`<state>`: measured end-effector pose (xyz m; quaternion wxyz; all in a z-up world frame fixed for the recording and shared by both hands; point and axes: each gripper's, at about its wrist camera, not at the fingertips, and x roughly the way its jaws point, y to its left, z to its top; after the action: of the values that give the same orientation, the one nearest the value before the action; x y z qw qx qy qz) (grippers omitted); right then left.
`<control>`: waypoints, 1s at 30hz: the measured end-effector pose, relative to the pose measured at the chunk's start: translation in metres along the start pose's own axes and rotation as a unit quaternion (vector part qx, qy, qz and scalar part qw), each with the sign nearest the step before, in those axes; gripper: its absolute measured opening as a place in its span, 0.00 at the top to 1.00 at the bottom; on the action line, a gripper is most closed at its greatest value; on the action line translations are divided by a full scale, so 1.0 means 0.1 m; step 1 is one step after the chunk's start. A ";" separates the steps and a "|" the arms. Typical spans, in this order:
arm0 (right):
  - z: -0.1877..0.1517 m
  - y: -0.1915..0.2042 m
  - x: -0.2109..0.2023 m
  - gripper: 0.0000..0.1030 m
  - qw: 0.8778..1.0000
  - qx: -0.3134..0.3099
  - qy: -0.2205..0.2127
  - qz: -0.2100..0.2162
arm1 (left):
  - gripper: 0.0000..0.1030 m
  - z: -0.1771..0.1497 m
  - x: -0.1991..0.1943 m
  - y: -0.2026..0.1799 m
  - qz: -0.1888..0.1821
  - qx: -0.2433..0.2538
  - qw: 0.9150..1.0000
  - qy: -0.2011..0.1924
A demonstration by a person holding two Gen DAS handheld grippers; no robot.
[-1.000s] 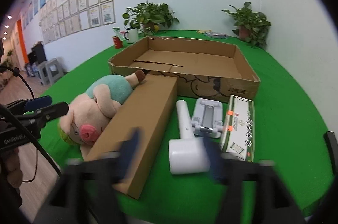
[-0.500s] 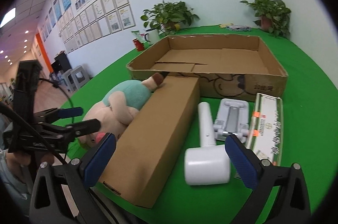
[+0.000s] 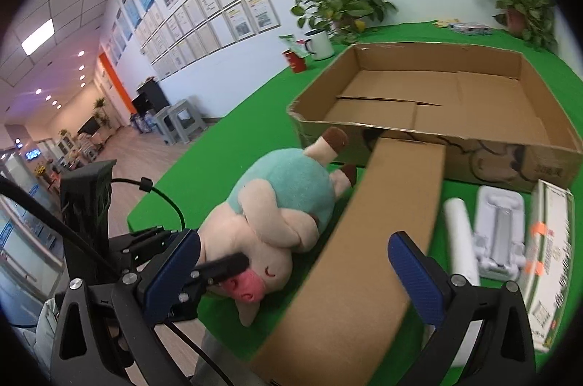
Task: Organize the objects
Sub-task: 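Lift the plush pig with the left gripper and carry it toward the large box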
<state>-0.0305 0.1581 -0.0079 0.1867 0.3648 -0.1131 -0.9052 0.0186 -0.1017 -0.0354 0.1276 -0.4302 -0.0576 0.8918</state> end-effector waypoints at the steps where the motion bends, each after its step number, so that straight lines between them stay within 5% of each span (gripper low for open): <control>1: 0.03 0.04 0.04 0.01 1.000 -0.005 0.005 0.010 | 0.38 -0.02 -0.06 0.02 0.005 -0.003 1.000 -0.001; 4: 0.17 0.16 0.20 0.01 0.998 -0.025 0.030 0.050 | 0.38 -0.09 -0.21 0.06 0.033 -0.005 0.999 -0.001; 13: 0.30 0.51 1.01 0.00 0.972 -0.041 0.179 0.145 | 0.38 -0.24 -0.40 0.21 0.037 -0.043 0.998 0.009; 21: 0.18 0.52 1.08 0.01 0.969 -0.054 0.228 0.078 | 0.39 -0.21 -0.40 0.15 0.041 -0.037 0.998 0.011; 30: 0.14 0.44 0.90 0.16 0.976 -0.069 0.193 0.069 | 0.44 -0.16 -0.46 -0.05 0.060 -0.017 0.998 -0.007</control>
<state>-0.0891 0.0815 -0.0386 0.2915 0.5100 -0.0370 -0.8084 0.0589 -0.1094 -0.0096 0.0657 -0.4290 -0.0477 0.8997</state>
